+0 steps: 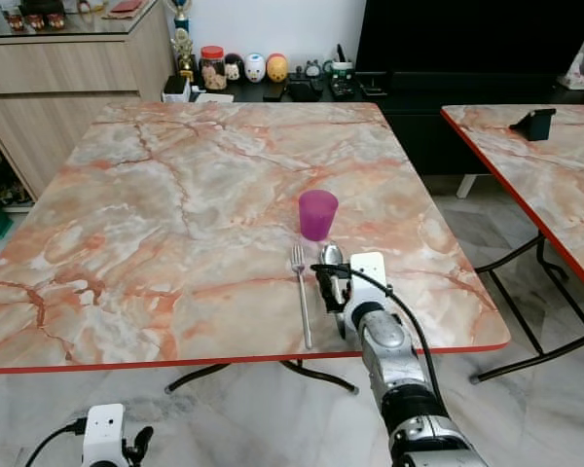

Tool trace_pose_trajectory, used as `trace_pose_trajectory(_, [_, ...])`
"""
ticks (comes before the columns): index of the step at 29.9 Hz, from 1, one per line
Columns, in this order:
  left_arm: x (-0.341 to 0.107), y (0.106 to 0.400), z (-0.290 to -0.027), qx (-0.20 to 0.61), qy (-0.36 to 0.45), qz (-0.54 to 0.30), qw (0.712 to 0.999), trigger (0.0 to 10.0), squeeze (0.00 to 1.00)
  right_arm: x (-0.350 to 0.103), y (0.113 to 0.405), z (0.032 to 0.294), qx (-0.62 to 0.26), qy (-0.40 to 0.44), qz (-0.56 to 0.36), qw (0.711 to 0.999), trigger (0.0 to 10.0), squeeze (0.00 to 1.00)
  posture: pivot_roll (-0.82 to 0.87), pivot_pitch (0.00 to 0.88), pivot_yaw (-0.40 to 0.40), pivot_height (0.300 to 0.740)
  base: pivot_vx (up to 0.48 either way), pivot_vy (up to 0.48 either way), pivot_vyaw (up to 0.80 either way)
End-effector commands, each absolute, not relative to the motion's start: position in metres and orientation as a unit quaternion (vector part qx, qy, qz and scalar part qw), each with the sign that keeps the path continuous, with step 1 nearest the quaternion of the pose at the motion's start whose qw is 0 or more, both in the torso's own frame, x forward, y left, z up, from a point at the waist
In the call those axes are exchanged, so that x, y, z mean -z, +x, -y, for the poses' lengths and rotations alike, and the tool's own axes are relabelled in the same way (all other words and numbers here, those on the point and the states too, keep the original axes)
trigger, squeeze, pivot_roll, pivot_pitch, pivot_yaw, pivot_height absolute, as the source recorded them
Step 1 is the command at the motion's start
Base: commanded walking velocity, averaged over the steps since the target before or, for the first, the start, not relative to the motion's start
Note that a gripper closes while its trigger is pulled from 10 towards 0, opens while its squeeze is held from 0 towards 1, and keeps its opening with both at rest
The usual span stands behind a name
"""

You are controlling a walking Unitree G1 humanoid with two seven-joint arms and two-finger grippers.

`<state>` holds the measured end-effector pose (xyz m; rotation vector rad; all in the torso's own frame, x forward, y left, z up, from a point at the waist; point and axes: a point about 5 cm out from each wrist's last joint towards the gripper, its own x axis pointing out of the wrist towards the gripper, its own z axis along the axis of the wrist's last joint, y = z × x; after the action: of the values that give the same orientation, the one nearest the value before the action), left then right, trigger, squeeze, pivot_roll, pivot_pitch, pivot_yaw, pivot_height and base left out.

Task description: Setting the table

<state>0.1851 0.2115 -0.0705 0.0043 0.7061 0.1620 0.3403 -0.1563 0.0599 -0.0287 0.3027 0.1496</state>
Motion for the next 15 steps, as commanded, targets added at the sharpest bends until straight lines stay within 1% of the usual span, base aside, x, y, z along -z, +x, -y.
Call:
trace_pose_trajectory(1, [0.074,0.1788,-0.2122,-0.086,0.001,-0.357,0.93,10.0,0.0,-0.0619,0.3425,0.1573,-0.075,-0.014,-0.148,0.986,10.0,0.0,-0.08,0.008,-0.041,0.719,0.0,0.0,0.0])
trace_pose_trajectory(15, [0.0742,0.1784,-0.2121,-0.087,0.0,-0.357,0.93,10.0,0.0,-0.0544,0.3393,0.1531,-0.089,-0.013,-0.164,0.982,10.0,0.0,-0.08,0.006,-0.043,0.719,0.0,0.0,0.0])
